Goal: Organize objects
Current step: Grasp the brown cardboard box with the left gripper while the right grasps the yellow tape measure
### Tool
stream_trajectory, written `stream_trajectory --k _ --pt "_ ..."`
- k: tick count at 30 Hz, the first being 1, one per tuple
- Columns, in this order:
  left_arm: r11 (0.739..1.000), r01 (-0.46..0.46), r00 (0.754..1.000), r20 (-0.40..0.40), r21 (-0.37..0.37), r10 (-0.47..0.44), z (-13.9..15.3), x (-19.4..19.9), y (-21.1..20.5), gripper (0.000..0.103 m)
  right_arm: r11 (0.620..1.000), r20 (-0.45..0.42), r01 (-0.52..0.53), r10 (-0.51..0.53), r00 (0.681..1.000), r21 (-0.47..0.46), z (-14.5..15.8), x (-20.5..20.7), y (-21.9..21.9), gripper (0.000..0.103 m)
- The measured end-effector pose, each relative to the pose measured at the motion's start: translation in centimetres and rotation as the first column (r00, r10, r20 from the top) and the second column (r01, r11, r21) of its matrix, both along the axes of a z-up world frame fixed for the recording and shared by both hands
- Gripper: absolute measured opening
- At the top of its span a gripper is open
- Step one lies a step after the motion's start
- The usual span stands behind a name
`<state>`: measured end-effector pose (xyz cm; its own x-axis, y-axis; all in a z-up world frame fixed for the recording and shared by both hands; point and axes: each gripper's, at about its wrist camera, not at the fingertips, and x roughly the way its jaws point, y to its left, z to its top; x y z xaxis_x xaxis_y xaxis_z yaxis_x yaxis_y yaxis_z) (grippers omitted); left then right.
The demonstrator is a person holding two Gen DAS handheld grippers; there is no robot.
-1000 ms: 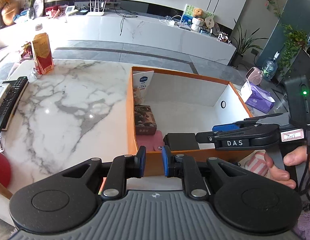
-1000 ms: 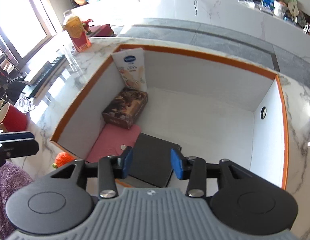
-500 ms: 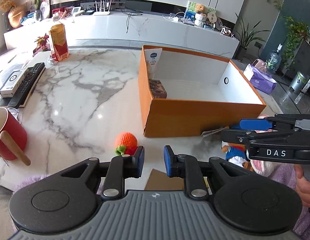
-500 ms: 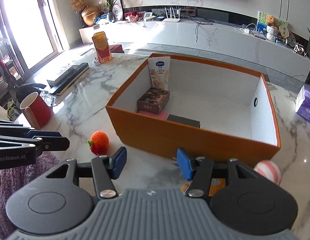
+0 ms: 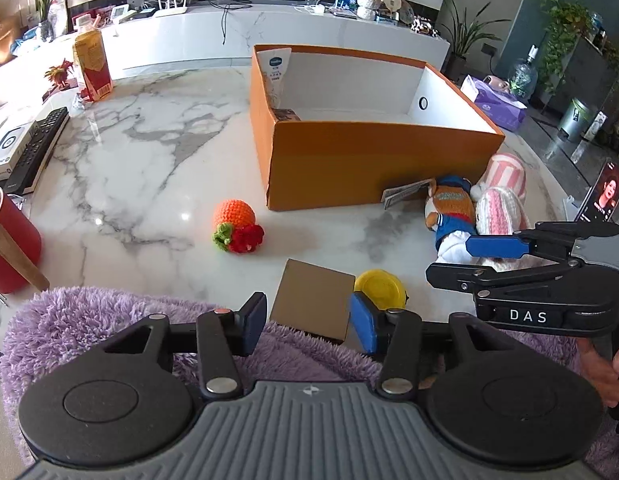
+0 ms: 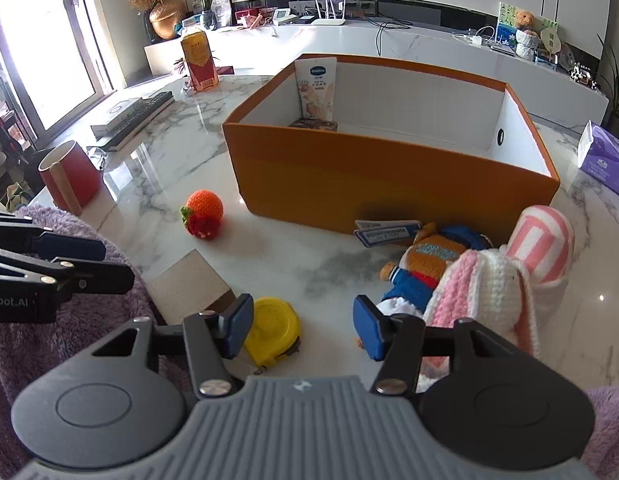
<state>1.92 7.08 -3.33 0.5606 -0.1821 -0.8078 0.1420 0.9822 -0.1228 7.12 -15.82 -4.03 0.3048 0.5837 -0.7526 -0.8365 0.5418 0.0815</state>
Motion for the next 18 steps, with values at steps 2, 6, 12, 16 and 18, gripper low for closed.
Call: stream_trajectory --k 2,6,12,16,18 --pt "1.0 0.021 1.0 -0.011 0.023 -0.021 -0.5 0.1 -0.5 0.059 1.0 -0.004 -0.005 0.005 1.0 -0.013 -0.6 -0.4 -0.1 0.058" --pt "0.993 0.085 0.996 -0.013 0.079 -0.084 -1.5 0.7 -1.8 0.072 0.999 -0.023 -0.021 0.02 1.0 -0.035 -1.8 -0.7 0.0 0.059" --pt "0.98 0.142 0.988 -0.076 0.137 -0.132 -3.1 2.3 -2.5 0.078 0.997 -0.053 -0.044 0.041 0.998 -0.056 -3.2 -0.5 0.2 0.061" --pt "0.974 0.165 0.983 -0.111 0.152 -0.149 -4.0 3.2 -2.7 0.078 0.994 -0.046 -0.087 0.084 0.995 -0.073 -3.9 -0.8 1.0 0.062" --pt "0.977 0.166 0.981 -0.128 0.136 -0.149 -4.4 3.7 -2.5 0.078 0.99 -0.013 -0.11 0.109 0.994 -0.089 -4.2 -1.0 1.5 0.066"
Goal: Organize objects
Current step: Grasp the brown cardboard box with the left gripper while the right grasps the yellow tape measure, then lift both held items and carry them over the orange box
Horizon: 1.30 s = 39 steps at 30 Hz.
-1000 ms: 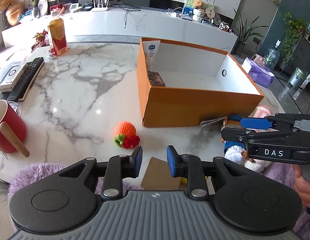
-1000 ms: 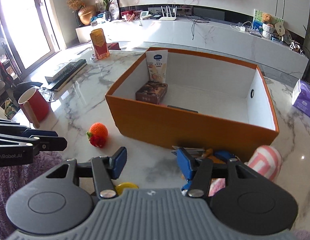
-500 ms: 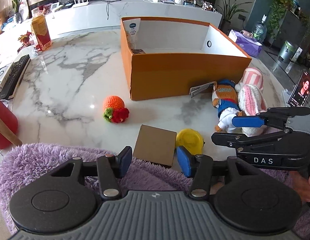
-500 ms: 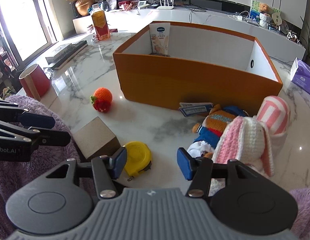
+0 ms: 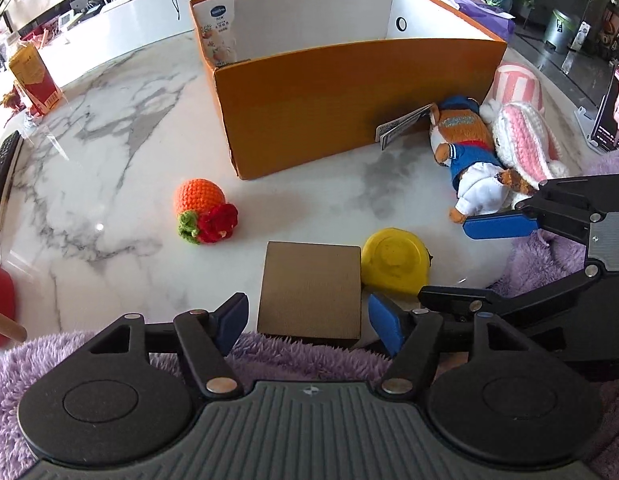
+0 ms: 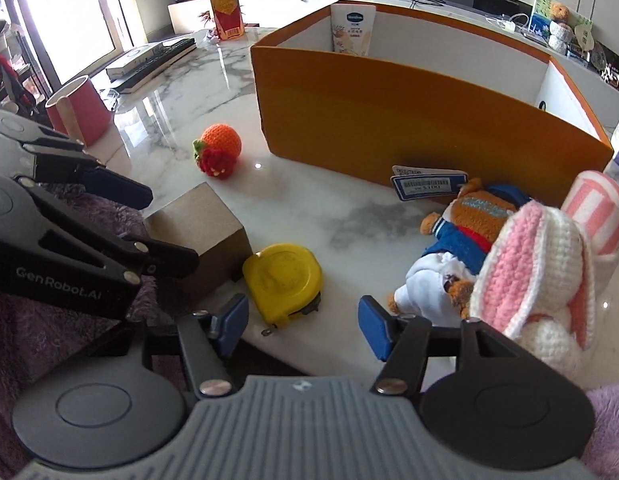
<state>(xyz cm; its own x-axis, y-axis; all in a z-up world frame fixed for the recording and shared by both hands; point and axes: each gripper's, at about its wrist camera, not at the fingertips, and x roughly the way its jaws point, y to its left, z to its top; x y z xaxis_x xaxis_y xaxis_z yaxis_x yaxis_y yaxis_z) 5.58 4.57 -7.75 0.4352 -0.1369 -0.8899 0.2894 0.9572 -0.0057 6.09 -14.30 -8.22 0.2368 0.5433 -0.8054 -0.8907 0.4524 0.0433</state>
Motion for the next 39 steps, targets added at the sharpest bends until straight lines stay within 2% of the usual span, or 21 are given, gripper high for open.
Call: stream_trajectory --k 8,19,28,31,32,33,39 --pt "0.998 -0.014 0.998 -0.066 -0.064 0.01 -1.1 1.4 0.5 0.078 0.991 0.112 -0.124 0.13 0.985 -0.052 -1.3 -0.4 2.0 0.071" --pt "0.993 -0.064 0.989 -0.14 -0.101 0.049 -2.3 3.1 1.0 0.073 0.983 0.061 -0.184 0.185 0.981 -0.025 -2.9 1.3 3.6 0.072" --pt "0.986 -0.104 0.984 -0.156 -0.129 0.083 -2.7 3.6 1.5 0.073 0.983 0.048 -0.185 0.185 0.982 0.003 -3.5 1.7 4.0 0.067" --pt "0.986 -0.109 0.984 -0.154 -0.13 0.088 -2.7 3.6 1.4 0.073 0.982 0.053 -0.19 0.189 0.981 0.013 -3.6 1.6 3.9 0.062" --pt "0.985 -0.11 0.984 -0.155 -0.13 0.089 -2.7 3.6 1.4 0.073 0.981 0.054 -0.191 0.19 0.98 0.018 -3.5 1.5 3.9 0.055" --pt "0.985 -0.113 0.984 -0.155 -0.132 0.092 -2.7 3.6 1.5 0.073 0.982 0.058 -0.19 0.188 0.98 0.02 -3.5 1.5 3.9 0.052" --pt "0.982 -0.127 0.983 -0.153 -0.136 0.106 -2.7 3.5 1.5 0.073 0.984 0.055 -0.178 0.177 0.983 0.018 -3.4 1.5 3.6 0.052"
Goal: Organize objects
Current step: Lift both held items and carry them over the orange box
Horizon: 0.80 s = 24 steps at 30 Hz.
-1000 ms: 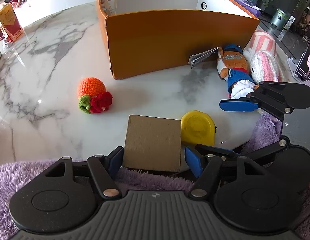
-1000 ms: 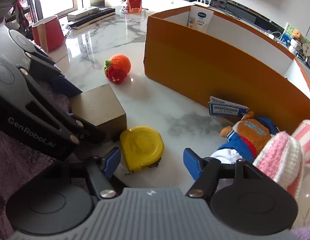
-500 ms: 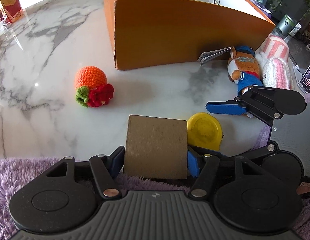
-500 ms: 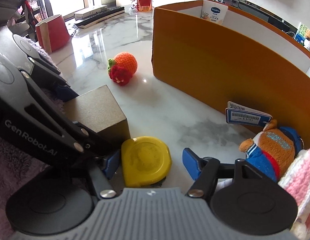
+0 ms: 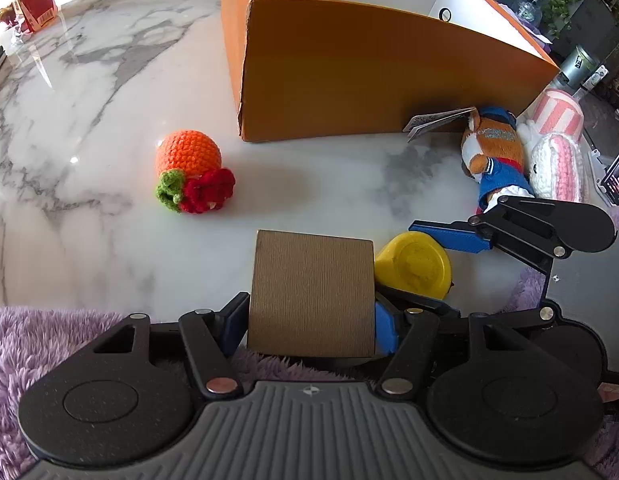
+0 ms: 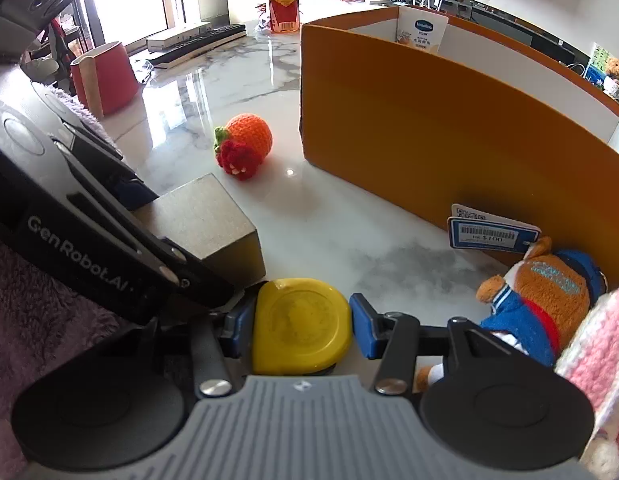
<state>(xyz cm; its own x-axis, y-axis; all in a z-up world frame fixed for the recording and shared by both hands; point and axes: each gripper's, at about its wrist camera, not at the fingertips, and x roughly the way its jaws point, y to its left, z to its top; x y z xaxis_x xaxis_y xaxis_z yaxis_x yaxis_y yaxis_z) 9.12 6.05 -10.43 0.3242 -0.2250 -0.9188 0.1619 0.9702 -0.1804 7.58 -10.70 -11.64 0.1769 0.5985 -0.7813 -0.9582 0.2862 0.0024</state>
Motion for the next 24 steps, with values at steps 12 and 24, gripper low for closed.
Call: stream_trajectory --k 12,24 --pt "0.998 -0.046 0.997 0.067 -0.032 0.048 1.6 -0.9 0.8 0.072 0.994 -0.034 0.103 -0.102 0.994 0.047 1.7 0.5 -2.4 0.052" --pt "0.995 -0.027 0.978 0.202 -0.094 0.046 9.1 -1.3 0.0 0.072 0.959 -0.062 0.215 -0.207 0.976 0.183 8.7 3.5 -5.5 0.052"
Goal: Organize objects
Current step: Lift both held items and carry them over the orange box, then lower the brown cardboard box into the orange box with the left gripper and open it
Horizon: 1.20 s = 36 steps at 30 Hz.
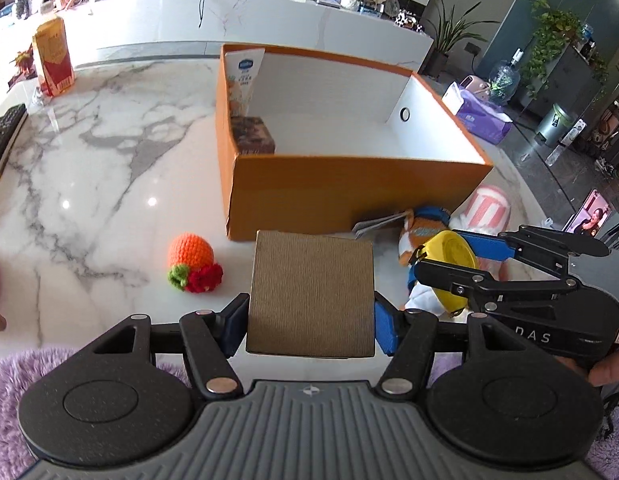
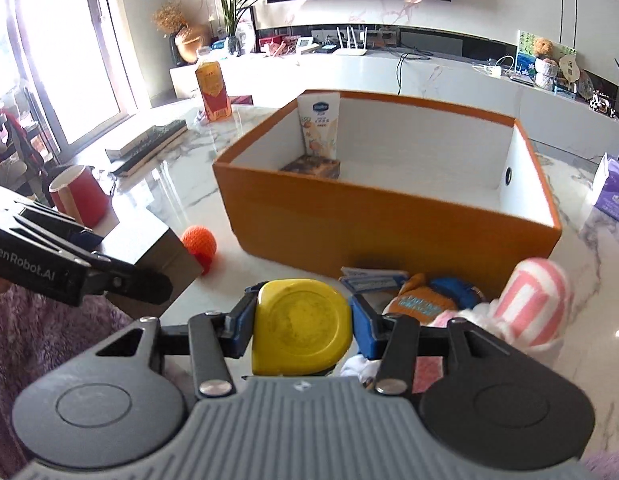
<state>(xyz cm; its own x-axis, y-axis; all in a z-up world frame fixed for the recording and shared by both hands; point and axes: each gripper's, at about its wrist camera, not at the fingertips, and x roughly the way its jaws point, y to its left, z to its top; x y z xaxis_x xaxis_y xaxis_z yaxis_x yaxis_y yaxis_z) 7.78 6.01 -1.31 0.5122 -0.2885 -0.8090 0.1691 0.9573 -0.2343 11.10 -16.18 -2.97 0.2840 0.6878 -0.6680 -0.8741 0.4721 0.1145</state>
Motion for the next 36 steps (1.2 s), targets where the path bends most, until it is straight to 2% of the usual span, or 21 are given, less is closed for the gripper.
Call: stream_trajectory --k 3,7,14,25,29,36 --pt "1.0 0.025 0.999 0.032 -0.007 -0.024 1.8 1.2 -0.6 0.072 0.999 0.004 0.026 -0.026 1.0 0.039 2.3 1.6 -0.5 0.052" --pt "0.999 0.045 0.997 0.065 0.015 -0.046 3.3 3.3 -1.7 0.072 0.998 0.055 0.047 -0.05 0.997 0.048 4.3 3.3 -0.1 0.052" --pt "0.999 0.03 0.997 0.066 0.017 -0.031 3.7 7.6 -2.6 0.072 0.996 0.118 0.073 -0.079 0.99 0.053 6.0 6.1 1.6 0.052" --pt "0.997 -0.069 0.998 0.013 -0.03 0.069 1.1 15.9 -2.5 0.072 0.994 0.01 0.105 -0.105 0.994 -0.008 3.8 13.1 5.3 0.052" --pt "0.995 -0.074 0.997 -0.025 -0.066 0.072 -0.6 19.0 -3.0 0.072 0.992 0.023 0.114 -0.113 0.993 -0.048 3.0 15.1 6.6 0.052" --pt "0.995 -0.087 0.993 -0.09 -0.042 0.082 -4.5 22.5 -4.1 0.072 0.982 0.017 0.146 -0.145 0.989 -0.122 1.6 18.6 8.3 0.052"
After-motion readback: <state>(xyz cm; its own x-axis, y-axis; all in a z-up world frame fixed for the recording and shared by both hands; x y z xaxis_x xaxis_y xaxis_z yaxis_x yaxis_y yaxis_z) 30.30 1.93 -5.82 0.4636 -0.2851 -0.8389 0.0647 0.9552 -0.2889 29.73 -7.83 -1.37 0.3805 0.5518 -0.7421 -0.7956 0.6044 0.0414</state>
